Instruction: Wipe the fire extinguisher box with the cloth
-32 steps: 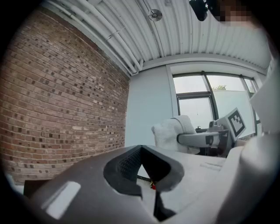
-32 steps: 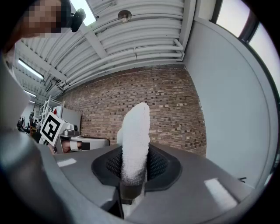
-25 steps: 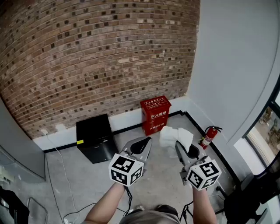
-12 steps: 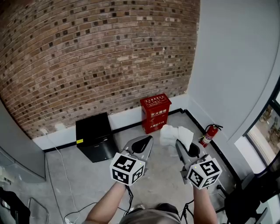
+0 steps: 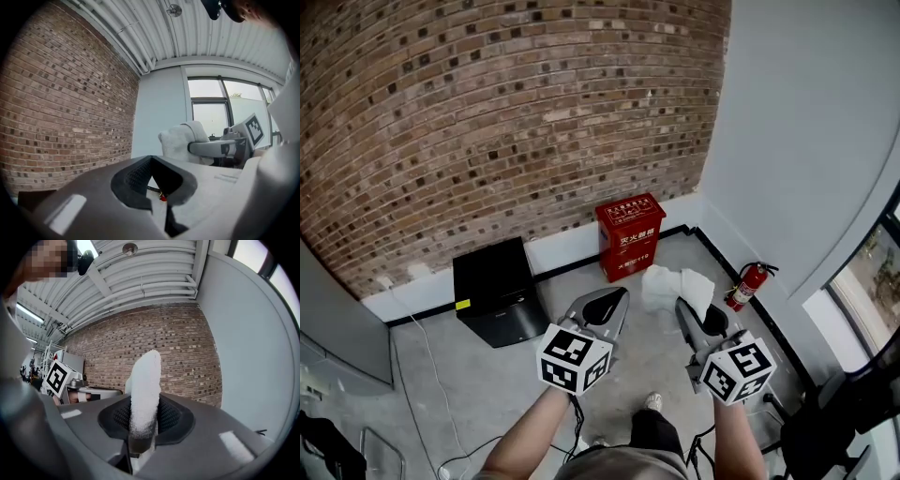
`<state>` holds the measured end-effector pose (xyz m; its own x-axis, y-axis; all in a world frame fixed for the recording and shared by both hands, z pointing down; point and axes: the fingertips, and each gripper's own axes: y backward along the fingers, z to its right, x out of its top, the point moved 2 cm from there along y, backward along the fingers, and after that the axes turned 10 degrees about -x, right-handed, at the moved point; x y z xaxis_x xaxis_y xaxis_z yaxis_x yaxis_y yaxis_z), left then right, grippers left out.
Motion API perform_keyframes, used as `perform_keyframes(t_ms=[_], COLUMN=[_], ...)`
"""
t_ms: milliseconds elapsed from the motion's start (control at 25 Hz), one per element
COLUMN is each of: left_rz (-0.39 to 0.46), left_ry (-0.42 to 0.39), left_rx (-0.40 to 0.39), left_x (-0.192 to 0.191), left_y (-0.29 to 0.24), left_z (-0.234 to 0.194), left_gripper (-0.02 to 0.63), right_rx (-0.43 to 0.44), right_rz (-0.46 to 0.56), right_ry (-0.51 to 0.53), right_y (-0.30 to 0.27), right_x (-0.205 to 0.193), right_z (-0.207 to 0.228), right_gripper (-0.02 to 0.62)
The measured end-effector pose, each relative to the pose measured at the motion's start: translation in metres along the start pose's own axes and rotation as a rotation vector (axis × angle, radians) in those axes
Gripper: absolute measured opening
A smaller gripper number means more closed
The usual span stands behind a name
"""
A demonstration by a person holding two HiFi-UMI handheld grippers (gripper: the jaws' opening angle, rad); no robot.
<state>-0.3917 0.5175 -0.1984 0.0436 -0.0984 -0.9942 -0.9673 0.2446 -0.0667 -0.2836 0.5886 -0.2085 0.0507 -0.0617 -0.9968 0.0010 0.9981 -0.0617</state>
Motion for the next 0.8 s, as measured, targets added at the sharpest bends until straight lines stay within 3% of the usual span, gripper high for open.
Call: perform_keyframes(t_ms=[400, 800], left_rz=[-0.018, -0.003], left_ry=[-0.012, 0.008], left_rx=[0.01, 0.117], left_x=[-0.029, -0.013], left_y=[-0.124, -0.287], left_z=[-0.082, -0.191], left_gripper=[0.002, 0.002], right_rx=[-0.002, 0.099], right_rz=[0.02, -0.025], right_ry=[-0.014, -0.042], right_y=[-0.112, -0.275], right_x=[-0.025, -0.019], right_z=[0.106, 0.246], right_gripper=[0.107, 0.107])
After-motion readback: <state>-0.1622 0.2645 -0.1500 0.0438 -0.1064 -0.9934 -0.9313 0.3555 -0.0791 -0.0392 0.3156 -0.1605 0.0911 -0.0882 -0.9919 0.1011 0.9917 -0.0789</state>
